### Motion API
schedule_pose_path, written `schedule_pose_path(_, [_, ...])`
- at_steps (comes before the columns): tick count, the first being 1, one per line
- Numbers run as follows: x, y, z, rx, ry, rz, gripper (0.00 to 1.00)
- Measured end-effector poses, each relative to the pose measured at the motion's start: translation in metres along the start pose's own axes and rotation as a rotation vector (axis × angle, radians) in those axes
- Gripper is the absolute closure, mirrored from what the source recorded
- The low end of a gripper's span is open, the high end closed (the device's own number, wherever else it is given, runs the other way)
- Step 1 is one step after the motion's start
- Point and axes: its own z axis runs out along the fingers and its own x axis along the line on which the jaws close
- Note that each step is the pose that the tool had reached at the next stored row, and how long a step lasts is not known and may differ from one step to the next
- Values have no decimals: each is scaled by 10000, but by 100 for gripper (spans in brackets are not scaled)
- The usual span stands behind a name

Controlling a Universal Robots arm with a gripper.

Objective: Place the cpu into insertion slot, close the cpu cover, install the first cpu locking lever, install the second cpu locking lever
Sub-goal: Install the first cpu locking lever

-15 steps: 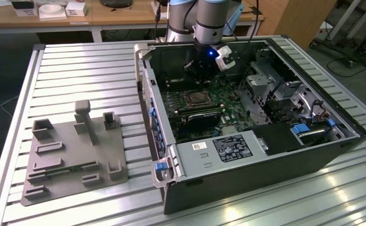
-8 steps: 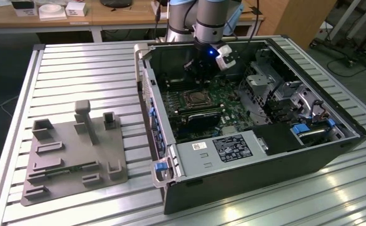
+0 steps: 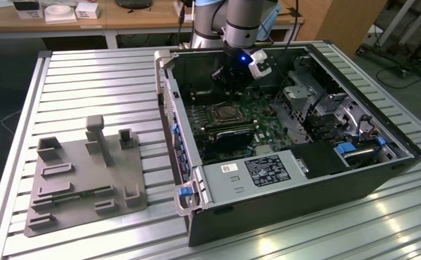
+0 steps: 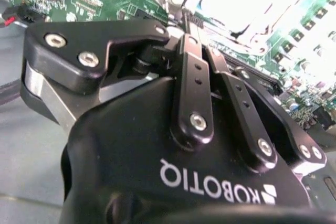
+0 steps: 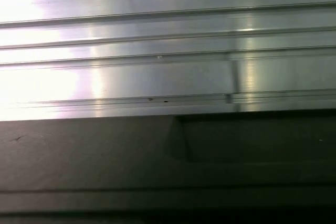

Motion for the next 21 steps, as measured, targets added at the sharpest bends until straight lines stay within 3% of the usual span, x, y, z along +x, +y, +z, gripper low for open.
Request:
schedule_pose_path(8, [90, -5, -4, -56, 5, 4, 90])
schedule_pose_path(21, [93, 8, -7, -84, 2, -150, 90])
